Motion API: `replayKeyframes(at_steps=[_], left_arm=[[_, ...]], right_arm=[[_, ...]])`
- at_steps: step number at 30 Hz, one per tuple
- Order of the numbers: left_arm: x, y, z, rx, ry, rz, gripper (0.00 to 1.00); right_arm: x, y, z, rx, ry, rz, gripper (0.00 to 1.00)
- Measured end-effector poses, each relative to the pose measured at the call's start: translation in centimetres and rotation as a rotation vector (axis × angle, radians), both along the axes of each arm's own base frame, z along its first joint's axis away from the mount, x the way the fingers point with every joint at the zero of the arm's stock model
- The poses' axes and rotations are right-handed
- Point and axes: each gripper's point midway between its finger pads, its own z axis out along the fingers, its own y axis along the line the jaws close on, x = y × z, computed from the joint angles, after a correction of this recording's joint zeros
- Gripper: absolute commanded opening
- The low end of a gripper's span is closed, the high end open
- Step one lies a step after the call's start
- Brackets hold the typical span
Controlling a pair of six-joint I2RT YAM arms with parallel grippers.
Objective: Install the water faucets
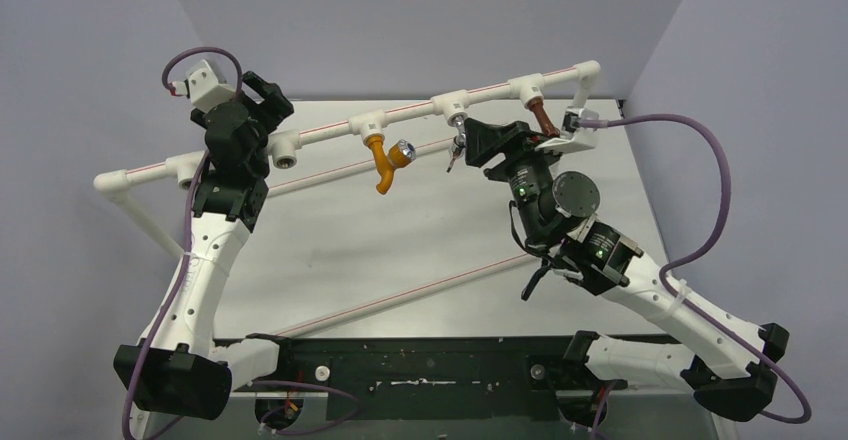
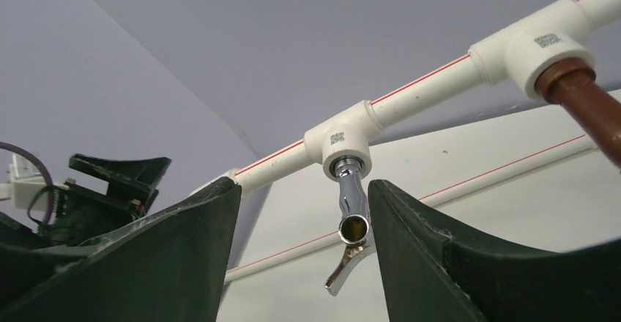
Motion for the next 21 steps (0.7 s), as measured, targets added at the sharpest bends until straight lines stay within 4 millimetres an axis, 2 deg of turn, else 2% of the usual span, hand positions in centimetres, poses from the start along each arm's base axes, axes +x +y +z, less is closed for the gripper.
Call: replayKeyframes(at_steps=[3, 7, 13, 21], left_arm=[[0.0, 0.0, 0.0, 0.000, 0.000, 0.000, 0.76], [0.0, 0.0, 0.0, 0.000, 0.000, 0.000, 0.76], [0.0, 0.0, 0.0, 0.000, 0.000, 0.000, 0.76], [0.0, 0.0, 0.0, 0.000, 0.000, 0.000, 0.76]], right_arm=[[0.5, 0.2, 0.1, -0.110, -0.010, -0.014, 0.67], [1.4, 1.0, -0.7, -0.240, 0.003, -0.019, 0.67], [3.1, 2.5, -4.0, -0.395, 0.058, -0.012, 0.64], [5.3, 1.5, -6.4, -0.438, 0.104, -0.012, 0.51]])
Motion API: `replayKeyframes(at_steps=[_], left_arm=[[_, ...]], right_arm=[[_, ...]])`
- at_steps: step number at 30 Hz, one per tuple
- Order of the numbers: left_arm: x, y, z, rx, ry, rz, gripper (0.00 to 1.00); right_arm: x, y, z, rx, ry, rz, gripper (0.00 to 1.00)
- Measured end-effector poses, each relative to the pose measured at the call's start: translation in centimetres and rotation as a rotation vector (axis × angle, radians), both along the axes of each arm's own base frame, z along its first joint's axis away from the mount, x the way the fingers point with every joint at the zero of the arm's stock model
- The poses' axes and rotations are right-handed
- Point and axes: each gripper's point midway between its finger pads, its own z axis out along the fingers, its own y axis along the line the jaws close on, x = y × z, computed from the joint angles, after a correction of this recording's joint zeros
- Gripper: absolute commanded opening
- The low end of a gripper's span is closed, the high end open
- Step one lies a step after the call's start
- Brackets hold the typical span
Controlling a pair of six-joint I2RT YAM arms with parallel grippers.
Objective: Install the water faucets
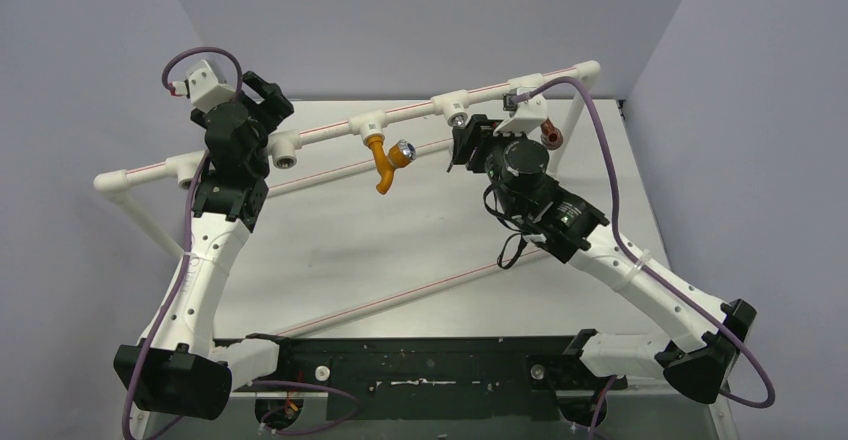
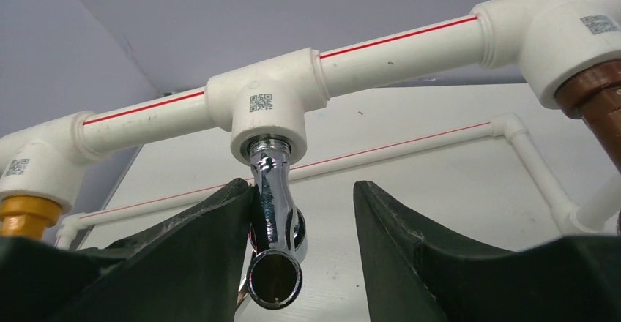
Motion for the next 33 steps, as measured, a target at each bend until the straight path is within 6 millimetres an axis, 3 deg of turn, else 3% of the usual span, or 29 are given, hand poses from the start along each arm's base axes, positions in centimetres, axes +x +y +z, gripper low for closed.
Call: replayKeyframes(at_steps=[11, 16, 33], left_arm=[[0.0, 0.0, 0.0, -0.001, 0.000, -0.005, 0.76], [0.1, 0.0, 0.0, -0.001, 0.000, -0.008, 0.76], [0.1, -0.1, 0.0, -0.003, -0.001, -0.015, 0.76]], right_arm=[[0.2, 1.4, -1.4, 0.066, 0.051, 0.095, 0.35], [0.3, 1.8, -1.8, 0.089, 0.065, 0.105, 0.00], [-0.1, 2.6, -1.2, 0.514, 0.116, 0.079, 0.00]])
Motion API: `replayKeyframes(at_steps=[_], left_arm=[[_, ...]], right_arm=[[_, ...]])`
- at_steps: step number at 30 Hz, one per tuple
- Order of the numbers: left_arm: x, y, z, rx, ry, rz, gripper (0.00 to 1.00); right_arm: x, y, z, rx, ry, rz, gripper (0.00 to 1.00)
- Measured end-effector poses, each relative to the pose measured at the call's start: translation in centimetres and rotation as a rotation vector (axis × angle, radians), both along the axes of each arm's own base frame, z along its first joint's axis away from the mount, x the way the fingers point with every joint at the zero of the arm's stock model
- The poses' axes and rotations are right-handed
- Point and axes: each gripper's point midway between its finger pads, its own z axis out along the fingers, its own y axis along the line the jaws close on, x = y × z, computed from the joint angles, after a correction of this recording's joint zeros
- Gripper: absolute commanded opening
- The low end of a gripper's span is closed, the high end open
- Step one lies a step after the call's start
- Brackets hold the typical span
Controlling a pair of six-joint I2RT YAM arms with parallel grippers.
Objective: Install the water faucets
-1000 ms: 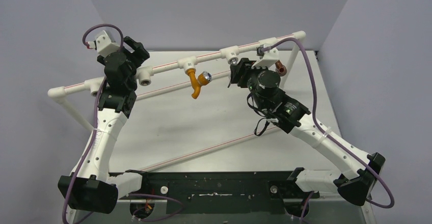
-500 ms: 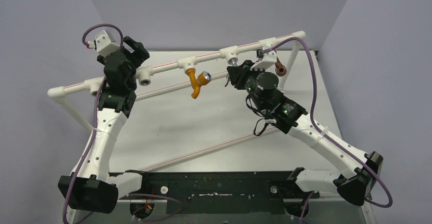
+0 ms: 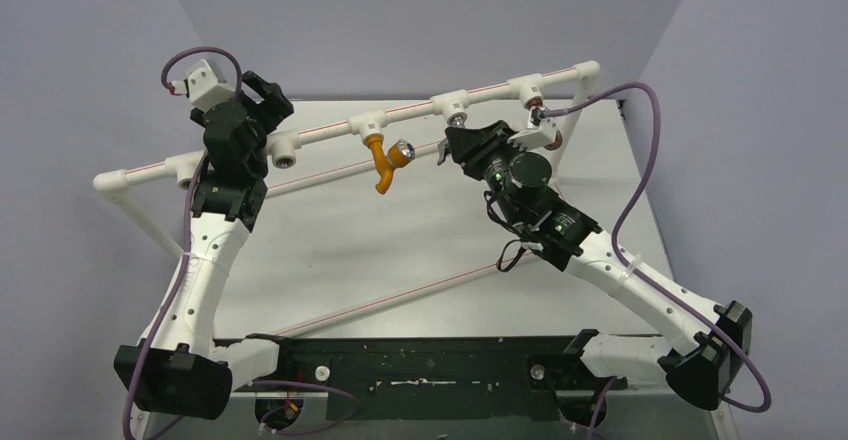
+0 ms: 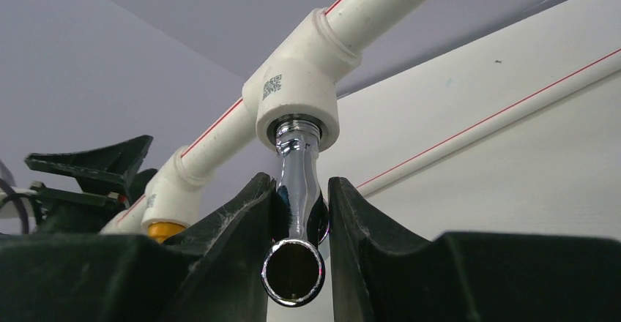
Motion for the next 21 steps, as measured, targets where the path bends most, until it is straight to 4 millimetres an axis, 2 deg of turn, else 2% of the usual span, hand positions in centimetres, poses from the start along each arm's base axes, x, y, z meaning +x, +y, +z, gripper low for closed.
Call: replayKeyframes(at_steps=[11, 18, 19, 21], left_arm=[[0.0, 0.0, 0.0, 0.000, -0.001, -0.001, 0.76], [0.0, 0.0, 0.1, -0.001, -0.004, -0.001, 0.76], [0.0, 0.0, 0.1, -0.001, -0.004, -0.001, 0.76], [0.0, 0.0, 0.1, -0.001, -0.004, -0.001, 0.76]], right_arm=[[-0.2, 0.6, 0.8, 0.485, 0.087, 0.006, 0.00], [-0.2, 0.6, 1.1, 0.509, 0.076, 0.011, 0.00], [-0.2, 0.6, 1.1, 0.508, 0.077, 0.011, 0.02], [-0.2, 0.6, 1.1, 0.508, 0.077, 0.011, 0.14]])
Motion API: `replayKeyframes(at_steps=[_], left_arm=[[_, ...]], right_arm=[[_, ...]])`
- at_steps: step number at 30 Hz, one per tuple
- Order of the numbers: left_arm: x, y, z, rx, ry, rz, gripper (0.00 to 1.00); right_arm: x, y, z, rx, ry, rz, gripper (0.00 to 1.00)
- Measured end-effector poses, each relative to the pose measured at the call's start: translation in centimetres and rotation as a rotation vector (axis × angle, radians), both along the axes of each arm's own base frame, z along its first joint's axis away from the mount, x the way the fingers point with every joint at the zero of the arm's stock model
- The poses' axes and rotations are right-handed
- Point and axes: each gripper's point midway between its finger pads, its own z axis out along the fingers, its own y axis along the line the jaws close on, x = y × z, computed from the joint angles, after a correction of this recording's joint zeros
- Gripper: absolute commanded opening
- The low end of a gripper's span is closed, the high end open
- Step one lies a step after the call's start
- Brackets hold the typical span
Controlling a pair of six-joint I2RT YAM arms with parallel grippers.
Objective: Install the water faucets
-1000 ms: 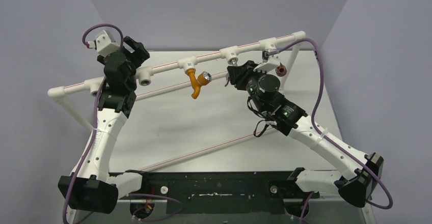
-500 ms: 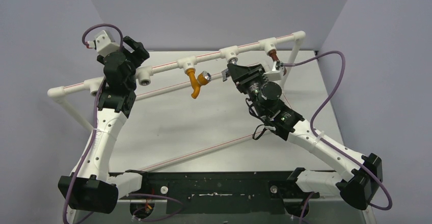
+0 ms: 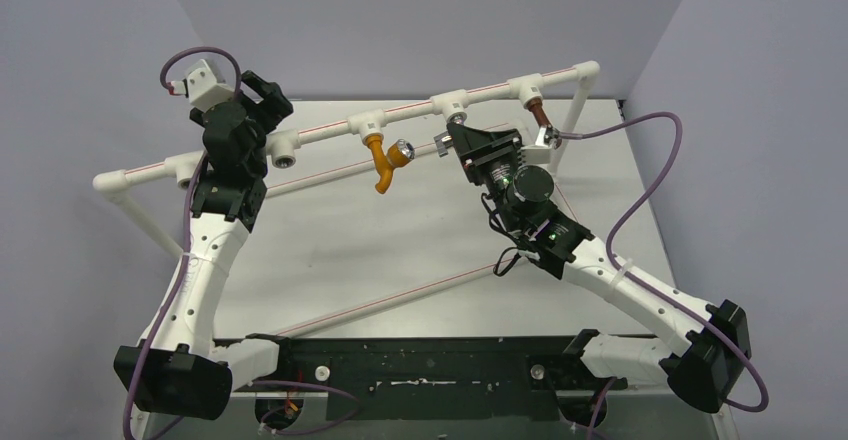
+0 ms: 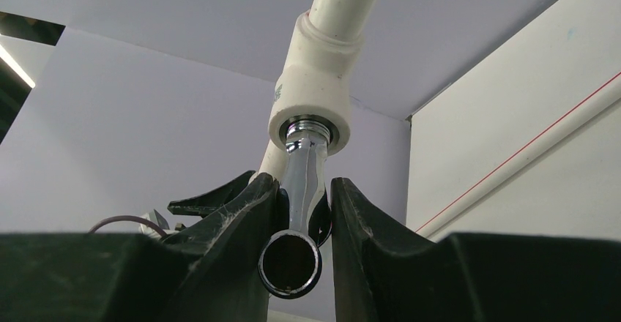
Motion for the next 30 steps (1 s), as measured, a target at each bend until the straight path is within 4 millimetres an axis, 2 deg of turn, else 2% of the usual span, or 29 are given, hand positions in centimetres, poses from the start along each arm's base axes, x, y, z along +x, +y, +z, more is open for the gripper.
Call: replayKeyframes(at_steps=[3, 6, 13, 19, 30], left_arm=[[0.0, 0.0, 0.0, 0.000, 0.000, 0.000, 0.76], [0.0, 0.0, 0.0, 0.000, 0.001, 0.000, 0.76], [-0.1, 0.0, -0.1, 0.000, 0.005, -0.001, 0.76], [-0.1, 0.0, -0.1, 0.000, 0.006, -0.002, 0.76], [0.0, 0.0, -0.1, 0.000, 0.004, -0.001, 0.76]], right_arm=[[0.0, 0.0, 0.0, -0.001, 0.001, 0.000, 0.27], [0.0, 0.0, -0.2, 0.000, 0.000, 0.000, 0.49], [-0.8, 0.0, 1.4, 0.100, -0.018, 0.029, 0.68], [-1.5, -0.3, 1.7, 0.118, -0.009, 0.046, 0.76], [-3.9, -2.7, 0.9, 0.077, 0.026, 0.044, 0.78]])
